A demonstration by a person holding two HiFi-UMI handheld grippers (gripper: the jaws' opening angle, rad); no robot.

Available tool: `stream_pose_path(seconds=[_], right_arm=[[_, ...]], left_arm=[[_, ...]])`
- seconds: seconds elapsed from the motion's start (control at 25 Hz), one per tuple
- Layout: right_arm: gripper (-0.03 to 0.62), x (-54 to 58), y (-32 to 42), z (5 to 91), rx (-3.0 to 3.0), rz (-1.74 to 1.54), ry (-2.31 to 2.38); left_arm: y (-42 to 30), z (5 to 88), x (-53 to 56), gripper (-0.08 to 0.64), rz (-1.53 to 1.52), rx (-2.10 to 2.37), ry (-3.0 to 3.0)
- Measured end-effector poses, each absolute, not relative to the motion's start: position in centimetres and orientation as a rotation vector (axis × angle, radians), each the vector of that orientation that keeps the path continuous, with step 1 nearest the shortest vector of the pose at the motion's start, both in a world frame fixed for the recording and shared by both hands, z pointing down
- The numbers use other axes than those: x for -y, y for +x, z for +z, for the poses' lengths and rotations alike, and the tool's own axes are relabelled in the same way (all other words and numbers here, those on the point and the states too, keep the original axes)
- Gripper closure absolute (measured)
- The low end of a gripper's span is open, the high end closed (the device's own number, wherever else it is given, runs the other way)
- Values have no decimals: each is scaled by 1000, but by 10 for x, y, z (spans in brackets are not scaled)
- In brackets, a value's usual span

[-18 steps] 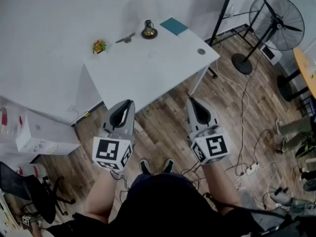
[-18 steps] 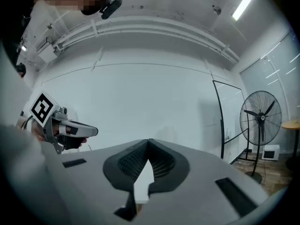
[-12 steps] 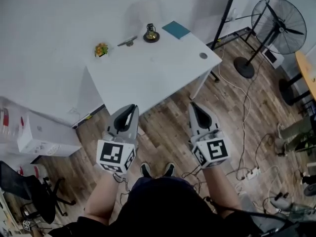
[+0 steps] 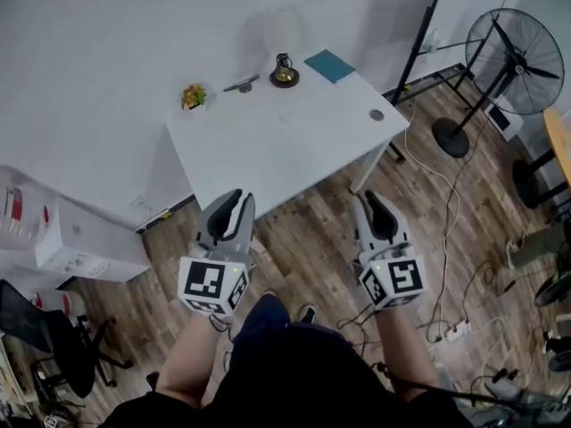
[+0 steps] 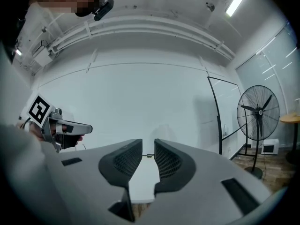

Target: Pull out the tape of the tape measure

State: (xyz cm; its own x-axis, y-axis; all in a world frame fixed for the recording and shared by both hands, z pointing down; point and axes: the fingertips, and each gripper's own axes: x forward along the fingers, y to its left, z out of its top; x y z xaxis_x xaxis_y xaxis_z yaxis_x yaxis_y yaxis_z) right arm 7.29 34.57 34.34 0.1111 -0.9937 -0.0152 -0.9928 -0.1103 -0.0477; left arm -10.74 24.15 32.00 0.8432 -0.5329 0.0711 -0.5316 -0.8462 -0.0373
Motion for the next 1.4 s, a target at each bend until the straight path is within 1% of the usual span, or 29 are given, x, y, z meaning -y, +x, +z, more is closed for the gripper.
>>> stream_pose_path(seconds=[0.08, 0.28, 0.56, 0.84, 1.16, 1.4], right_arm=[[508, -338, 79, 348, -2057, -51, -2312], [508, -298, 97, 356, -2048, -82, -2339], [506, -217, 131, 361, -2019, -92, -2408], [502, -137, 144, 368, -2007, -133, -2455], [495, -85, 171, 378, -2033, -170, -2468], [495, -43, 207, 399, -2107, -219, -2386]], left_arm=[[-105, 325, -228, 480, -138, -881, -3006], [-95, 340, -175, 466, -146, -910, -3031], [-72, 357, -82, 465, -148, -896, -3082], [-55, 379, 0, 465, -177, -855, -3147], [-18, 395, 43, 465, -223, -815, -3185], [9, 405, 69, 465, -260, -907, -3148]])
